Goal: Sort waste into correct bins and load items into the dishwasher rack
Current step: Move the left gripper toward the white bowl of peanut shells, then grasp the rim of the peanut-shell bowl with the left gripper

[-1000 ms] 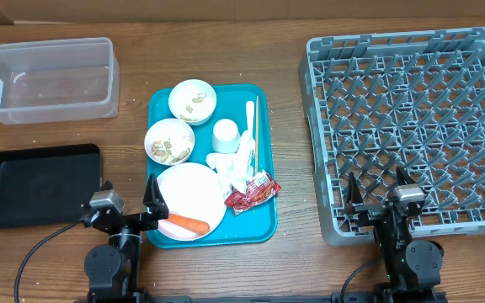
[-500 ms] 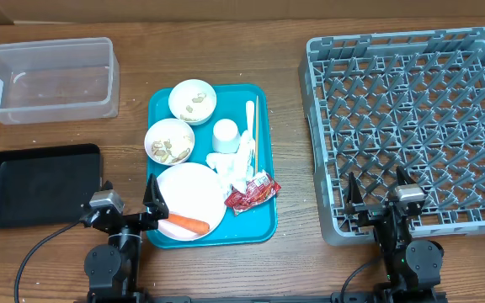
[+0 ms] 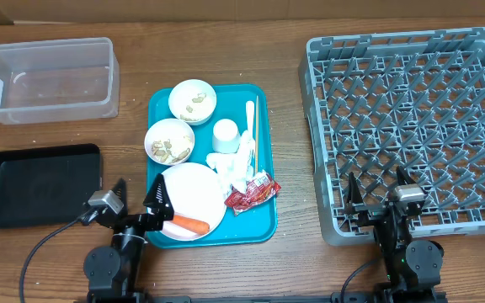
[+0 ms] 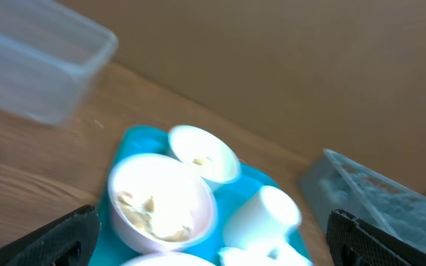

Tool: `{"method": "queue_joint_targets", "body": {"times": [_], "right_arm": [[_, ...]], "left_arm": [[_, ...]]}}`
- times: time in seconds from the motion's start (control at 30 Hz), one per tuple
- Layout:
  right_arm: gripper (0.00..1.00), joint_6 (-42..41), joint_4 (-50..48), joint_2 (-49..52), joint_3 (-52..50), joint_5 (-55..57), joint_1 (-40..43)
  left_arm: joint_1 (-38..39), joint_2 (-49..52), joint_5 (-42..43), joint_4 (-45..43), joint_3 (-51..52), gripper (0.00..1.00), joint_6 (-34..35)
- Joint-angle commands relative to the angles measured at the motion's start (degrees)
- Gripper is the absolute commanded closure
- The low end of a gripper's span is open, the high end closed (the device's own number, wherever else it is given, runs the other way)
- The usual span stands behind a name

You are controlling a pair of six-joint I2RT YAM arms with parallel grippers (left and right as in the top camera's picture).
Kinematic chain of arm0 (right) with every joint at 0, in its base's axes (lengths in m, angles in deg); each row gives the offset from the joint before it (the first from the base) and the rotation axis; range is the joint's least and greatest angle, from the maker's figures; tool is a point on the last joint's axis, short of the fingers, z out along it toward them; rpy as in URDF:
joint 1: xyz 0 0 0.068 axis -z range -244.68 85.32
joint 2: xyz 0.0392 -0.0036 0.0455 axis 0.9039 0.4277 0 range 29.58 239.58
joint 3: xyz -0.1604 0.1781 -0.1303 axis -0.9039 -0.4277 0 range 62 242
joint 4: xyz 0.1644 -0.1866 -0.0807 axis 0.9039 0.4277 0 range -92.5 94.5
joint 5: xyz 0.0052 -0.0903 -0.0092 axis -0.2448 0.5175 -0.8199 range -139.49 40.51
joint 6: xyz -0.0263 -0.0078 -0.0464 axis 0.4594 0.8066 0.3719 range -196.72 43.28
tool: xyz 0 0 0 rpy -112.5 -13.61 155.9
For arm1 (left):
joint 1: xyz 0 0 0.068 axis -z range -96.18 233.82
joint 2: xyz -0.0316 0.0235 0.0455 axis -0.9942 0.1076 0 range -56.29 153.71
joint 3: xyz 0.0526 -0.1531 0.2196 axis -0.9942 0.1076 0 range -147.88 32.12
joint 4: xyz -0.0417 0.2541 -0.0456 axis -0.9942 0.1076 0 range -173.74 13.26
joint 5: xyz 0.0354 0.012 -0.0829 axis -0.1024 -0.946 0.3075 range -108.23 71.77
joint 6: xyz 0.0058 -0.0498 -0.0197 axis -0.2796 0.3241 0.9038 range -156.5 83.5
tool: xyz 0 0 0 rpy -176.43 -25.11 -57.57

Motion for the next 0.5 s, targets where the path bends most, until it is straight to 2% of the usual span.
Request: {"method": "queue_joint_targets", "body": {"times": [0.0, 0.1, 0.2, 0.27, 0.33, 0.37, 0.43, 0.47], "right_arm": [[0.00, 0.04, -0.31, -0.46, -0.59, -0.33, 0.04], [0.00, 0.04, -0.31, -0.46, -0.59, -0.35, 0.04], [0.00, 0.04, -0.31, -0.46, -0.59, -0.33, 0.04], [0.00, 0.04, -0.31, -0.46, -0.59, -0.33, 0.04], [0.00, 0.04, -0.31, -0.46, -0.59, -0.35, 0.04], [0.00, 0.04, -0.31, -0.46, -0.59, -0.35, 0.04], [0.00, 0.04, -0.31, -0.46, -0.59, -0.35, 0.04], [0.00, 0.04, -0.31, -0.46, -0.59, -0.33, 0.04]], "left_arm": [[-0.24, -0.50, 9.49, -3.26, 0.17, 0.00, 8.68], [-0.24, -0.44, 10.62, -5.14, -3.21, 0.00, 8.22], [-0.24, 1.62, 7.61, 2.56, -11.23, 0.00, 3.67], [-0.24, 5.92, 4.04, 10.69, -18.78, 0.00, 0.00], [-0.24, 11.78, 0.59, 18.18, -25.81, 0.00, -1.66], [-0.24, 18.53, -0.52, 24.02, -32.30, 0.00, -4.00], [-0.24, 26.32, 0.00, 29.83, -39.30, 0.00, -6.27], [-0.24, 34.10, 1.92, 36.09, -46.56, 0.00, -8.35]]}}
